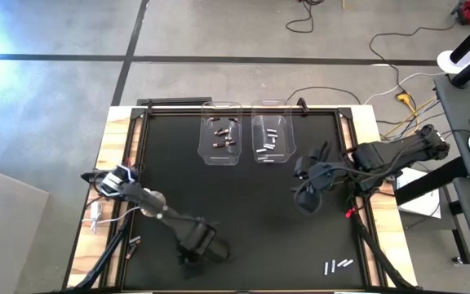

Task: Sort batteries
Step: Put the black battery into the left transparent bin

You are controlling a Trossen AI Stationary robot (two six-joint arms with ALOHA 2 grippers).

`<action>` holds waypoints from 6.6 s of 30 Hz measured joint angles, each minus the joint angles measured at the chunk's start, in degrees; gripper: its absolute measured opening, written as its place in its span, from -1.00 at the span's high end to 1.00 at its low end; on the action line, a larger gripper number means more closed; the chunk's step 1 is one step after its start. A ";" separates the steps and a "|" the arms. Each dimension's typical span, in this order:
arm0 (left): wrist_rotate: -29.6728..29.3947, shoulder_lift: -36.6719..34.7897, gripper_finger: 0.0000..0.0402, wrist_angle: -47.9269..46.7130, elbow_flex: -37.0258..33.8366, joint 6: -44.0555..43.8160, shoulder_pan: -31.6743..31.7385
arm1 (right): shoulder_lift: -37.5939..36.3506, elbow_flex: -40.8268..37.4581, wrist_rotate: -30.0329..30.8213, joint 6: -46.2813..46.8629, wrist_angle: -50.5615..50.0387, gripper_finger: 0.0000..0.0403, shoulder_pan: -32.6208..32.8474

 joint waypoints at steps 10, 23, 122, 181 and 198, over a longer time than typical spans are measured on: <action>8.92 -11.08 0.22 15.35 -28.45 -13.54 -7.97 | 1.68 0.22 0.20 5.00 16.05 -0.09 -0.04; 18.06 -21.35 0.22 32.30 -51.80 -25.86 -12.21 | 5.88 0.22 0.17 12.02 20.67 -0.09 0.09; -20.93 -14.61 0.85 31.72 -11.00 25.60 60.97 | -14.04 -7.03 34.17 -4.96 -9.10 -0.09 -0.74; -22.46 15.61 0.83 16.47 10.16 63.55 62.33 | -12.36 -6.62 28.66 -1.75 2.02 -0.09 -12.85; -22.89 14.92 0.13 3.97 26.04 57.30 61.22 | -12.36 -5.65 21.50 0.62 2.20 -0.09 -12.66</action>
